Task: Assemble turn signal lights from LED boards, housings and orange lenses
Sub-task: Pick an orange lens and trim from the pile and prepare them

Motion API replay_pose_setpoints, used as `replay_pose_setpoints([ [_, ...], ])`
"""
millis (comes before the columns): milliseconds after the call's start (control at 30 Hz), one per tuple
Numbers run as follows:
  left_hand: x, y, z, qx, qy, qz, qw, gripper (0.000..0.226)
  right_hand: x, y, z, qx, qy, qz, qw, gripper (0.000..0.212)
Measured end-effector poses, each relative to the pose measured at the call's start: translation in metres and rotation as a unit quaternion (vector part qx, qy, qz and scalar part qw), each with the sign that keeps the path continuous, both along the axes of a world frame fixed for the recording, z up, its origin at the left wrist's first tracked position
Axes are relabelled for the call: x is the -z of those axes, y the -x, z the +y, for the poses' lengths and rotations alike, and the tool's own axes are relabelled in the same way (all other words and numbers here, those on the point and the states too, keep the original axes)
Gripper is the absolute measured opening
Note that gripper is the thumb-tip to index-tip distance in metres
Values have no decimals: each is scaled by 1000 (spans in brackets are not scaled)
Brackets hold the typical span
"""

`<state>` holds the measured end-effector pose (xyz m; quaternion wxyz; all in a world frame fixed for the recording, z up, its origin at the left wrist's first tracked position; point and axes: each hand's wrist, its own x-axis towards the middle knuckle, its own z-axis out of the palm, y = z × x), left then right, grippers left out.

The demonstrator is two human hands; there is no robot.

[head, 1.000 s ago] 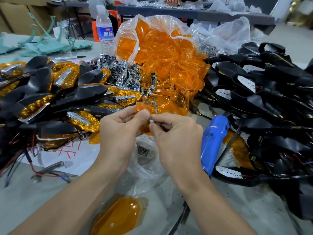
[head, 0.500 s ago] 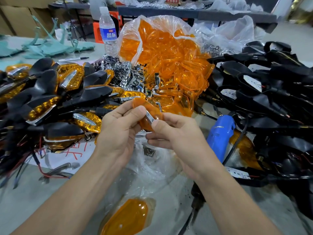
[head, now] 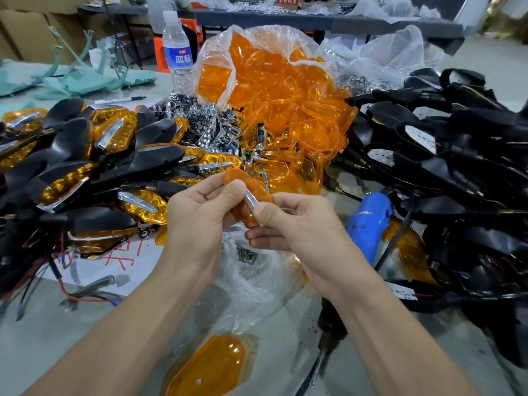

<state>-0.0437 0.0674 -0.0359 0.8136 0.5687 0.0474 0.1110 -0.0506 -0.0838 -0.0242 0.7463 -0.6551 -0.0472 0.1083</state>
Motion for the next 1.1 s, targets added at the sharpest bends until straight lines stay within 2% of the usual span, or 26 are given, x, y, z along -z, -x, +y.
replay_pose_setpoints([
  [100,-1,-1,0,-1,22,14,1000,51,-2,0,-2,-22,-11,6,1000,10],
  [167,0,-2,3,10,2,12,1000,61,-2,0,-2,-12,-3,-3,1000,6],
  [267,1,1,2,40,-51,-12,998,63,-2,-1,-4,17,30,-36,999,5],
  [367,1,2,3,49,-54,-26,997,61,-2,-1,-4,26,60,-67,996,8],
  [433,2,1,4,48,-77,-40,995,58,0,-1,-5,36,122,-108,986,7],
  [533,8,2,1,11,-208,-42,977,69,4,-5,-11,83,263,-192,942,7],
  [600,12,5,-3,-9,-274,-19,962,69,6,-5,-13,126,349,-220,902,13],
  [667,11,7,-7,15,-235,1,972,57,6,-2,-9,165,407,-250,863,19],
  [733,8,7,-7,56,-123,18,991,49,6,0,-6,155,415,-292,848,23],
  [767,6,5,-6,73,-67,23,995,45,6,0,-5,140,402,-305,852,23],
  [833,4,1,-1,98,3,19,995,42,4,-1,-4,114,327,-292,892,23],
  [900,4,-3,4,105,2,17,994,52,-1,0,-5,109,213,-227,944,27],
  [933,3,-5,5,104,-5,15,994,56,-2,0,-4,119,174,-205,956,27],
  [1000,2,-6,7,95,-21,9,995,56,-2,2,-3,141,169,-195,956,25],
  [1100,3,-5,10,83,-47,-6,995,48,-3,4,-2,140,227,-175,948,27],
])
